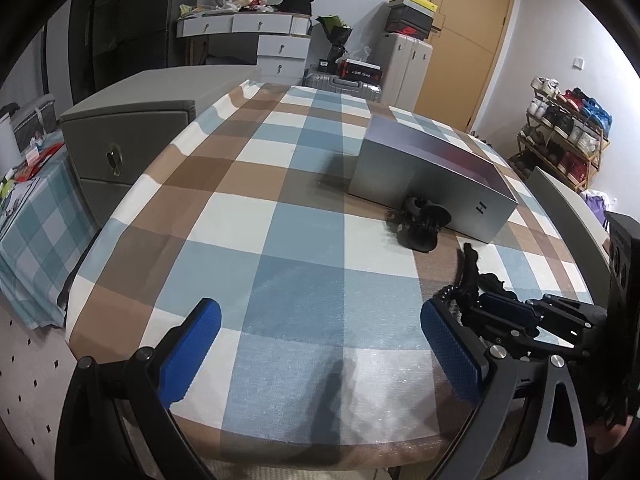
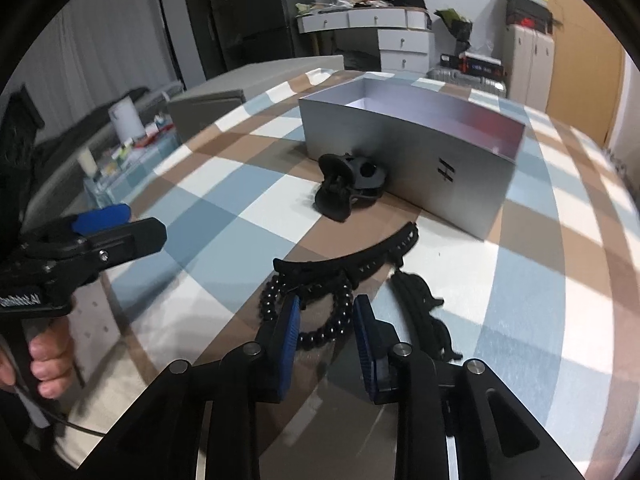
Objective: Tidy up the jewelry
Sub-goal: 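Lift the bracelet with the right tool while the left tool grasps the black toothed clip, then lower the toothed clip into the box with the left tool while the right tool drops the bracelet in, then lift both open tools out of the grey box, then lower the right tool onto the long black hair clip and grasp it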
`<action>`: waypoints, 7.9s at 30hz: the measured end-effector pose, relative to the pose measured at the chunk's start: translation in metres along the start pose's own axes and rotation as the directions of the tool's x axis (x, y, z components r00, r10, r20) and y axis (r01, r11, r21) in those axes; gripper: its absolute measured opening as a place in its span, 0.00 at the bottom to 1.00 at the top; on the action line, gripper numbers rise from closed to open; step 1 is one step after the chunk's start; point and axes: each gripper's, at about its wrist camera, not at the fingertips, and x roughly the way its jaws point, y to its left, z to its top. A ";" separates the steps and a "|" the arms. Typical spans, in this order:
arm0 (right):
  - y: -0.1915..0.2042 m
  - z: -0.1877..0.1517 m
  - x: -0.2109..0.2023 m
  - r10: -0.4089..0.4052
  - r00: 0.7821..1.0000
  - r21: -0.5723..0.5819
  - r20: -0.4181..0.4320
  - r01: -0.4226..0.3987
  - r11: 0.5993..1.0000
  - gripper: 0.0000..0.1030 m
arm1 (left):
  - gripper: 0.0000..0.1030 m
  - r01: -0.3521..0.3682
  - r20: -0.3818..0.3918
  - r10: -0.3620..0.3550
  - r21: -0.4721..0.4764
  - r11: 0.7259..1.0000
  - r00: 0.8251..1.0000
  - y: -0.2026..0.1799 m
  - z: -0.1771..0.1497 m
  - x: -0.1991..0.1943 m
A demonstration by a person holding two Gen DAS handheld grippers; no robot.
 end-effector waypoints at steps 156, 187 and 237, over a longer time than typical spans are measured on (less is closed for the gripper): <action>-0.137 0.119 0.014 0.038 0.969 0.343 0.244 -0.123 0.931 0.11 | 0.13 0.285 -0.072 -0.278 0.119 0.951 0.958 -0.093 0.139 0.094; -0.102 0.091 -0.067 -0.026 0.940 0.296 0.340 -0.081 0.952 0.70 | 0.76 0.151 0.120 -0.164 0.113 0.982 0.979 -0.061 0.116 0.025; -0.017 0.026 0.021 -0.059 0.998 0.058 -0.005 0.060 0.997 0.31 | 0.86 0.035 0.055 -0.035 -0.004 0.999 0.998 0.018 0.013 0.008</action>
